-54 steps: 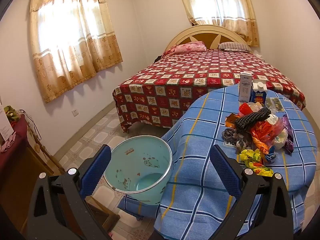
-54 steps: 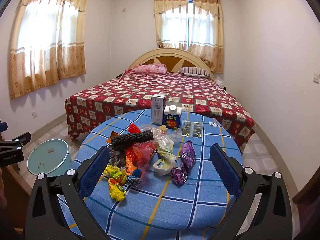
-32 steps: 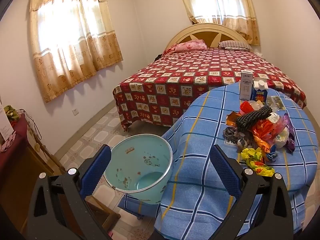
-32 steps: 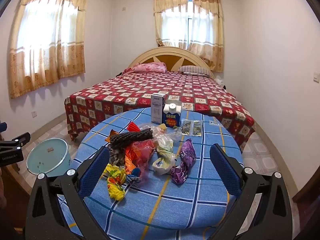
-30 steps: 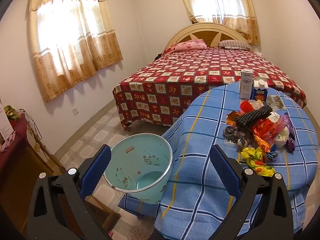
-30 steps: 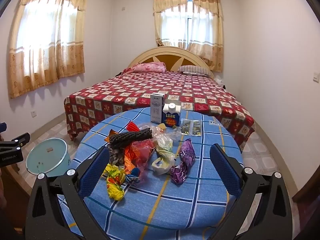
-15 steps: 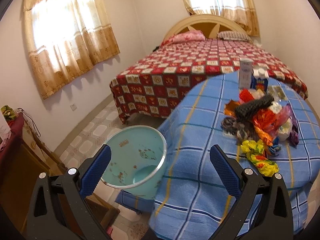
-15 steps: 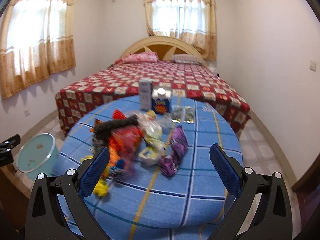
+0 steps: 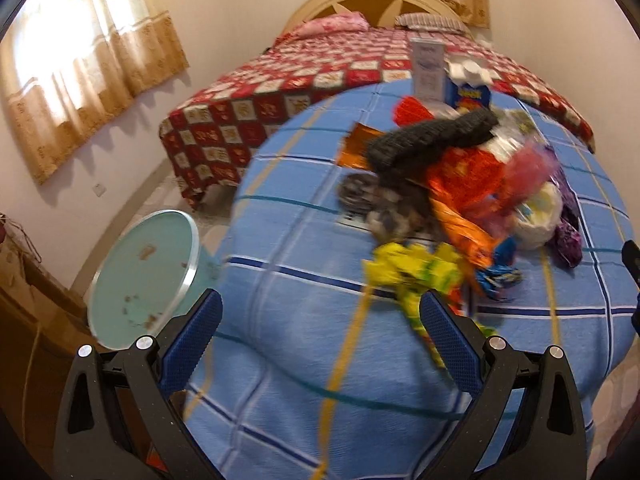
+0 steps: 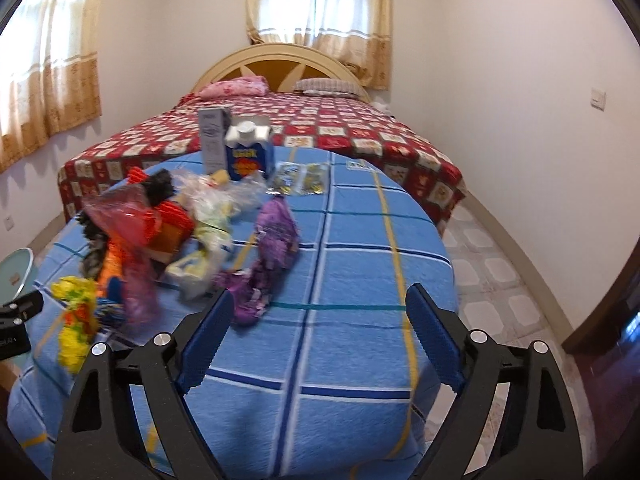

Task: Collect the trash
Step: 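Grasp the yellow wrapper with the left tool while the right tool grasps the purple wrapper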

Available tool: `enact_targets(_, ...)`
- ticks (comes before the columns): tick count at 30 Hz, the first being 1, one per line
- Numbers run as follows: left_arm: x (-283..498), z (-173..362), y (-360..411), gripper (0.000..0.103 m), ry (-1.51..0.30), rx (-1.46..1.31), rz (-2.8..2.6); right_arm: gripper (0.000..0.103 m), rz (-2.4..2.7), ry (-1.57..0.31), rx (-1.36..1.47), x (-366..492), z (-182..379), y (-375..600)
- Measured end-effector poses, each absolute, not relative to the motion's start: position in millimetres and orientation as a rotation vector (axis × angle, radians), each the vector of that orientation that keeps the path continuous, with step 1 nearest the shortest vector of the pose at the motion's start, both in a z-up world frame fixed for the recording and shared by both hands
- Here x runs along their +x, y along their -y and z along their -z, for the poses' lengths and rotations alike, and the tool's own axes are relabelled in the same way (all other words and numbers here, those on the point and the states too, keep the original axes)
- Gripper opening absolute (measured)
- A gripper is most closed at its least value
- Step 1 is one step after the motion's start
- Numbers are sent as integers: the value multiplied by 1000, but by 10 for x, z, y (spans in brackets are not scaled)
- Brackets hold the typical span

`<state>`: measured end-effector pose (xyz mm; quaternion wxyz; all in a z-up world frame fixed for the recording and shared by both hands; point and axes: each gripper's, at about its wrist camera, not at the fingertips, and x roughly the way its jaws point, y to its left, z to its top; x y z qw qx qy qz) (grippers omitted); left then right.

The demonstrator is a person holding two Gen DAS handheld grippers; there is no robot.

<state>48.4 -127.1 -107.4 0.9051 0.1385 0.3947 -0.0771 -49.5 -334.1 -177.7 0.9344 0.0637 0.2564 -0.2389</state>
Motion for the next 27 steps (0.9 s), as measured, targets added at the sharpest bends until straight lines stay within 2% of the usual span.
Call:
enact_targets(15, 501, 1416, 1657, 96, -882, 260, 236, 87, 461, -560, 176, -405, 2037, 3458)
enact_targets(18, 542, 1478, 1657, 79, -919, 247, 287, 87, 460, -558, 175, -394, 2034, 3456)
enact_targets(20, 517, 1458, 1685, 37, -927, 243, 327, 87, 459, -559, 177, -396, 2037, 3453)
enact_targets(21, 501, 1442, 1687, 30, -922, 247, 332, 87, 456, -560, 181, -396, 2034, 3454)
enact_targets(23, 487, 1418, 1662, 27, -927, 242, 344, 86, 442, -562, 191, -379, 2032, 3466)
enact_targets(27, 423, 1297, 1557, 26, -890, 238, 348, 79, 412, -570, 224, -292, 1948, 3511)
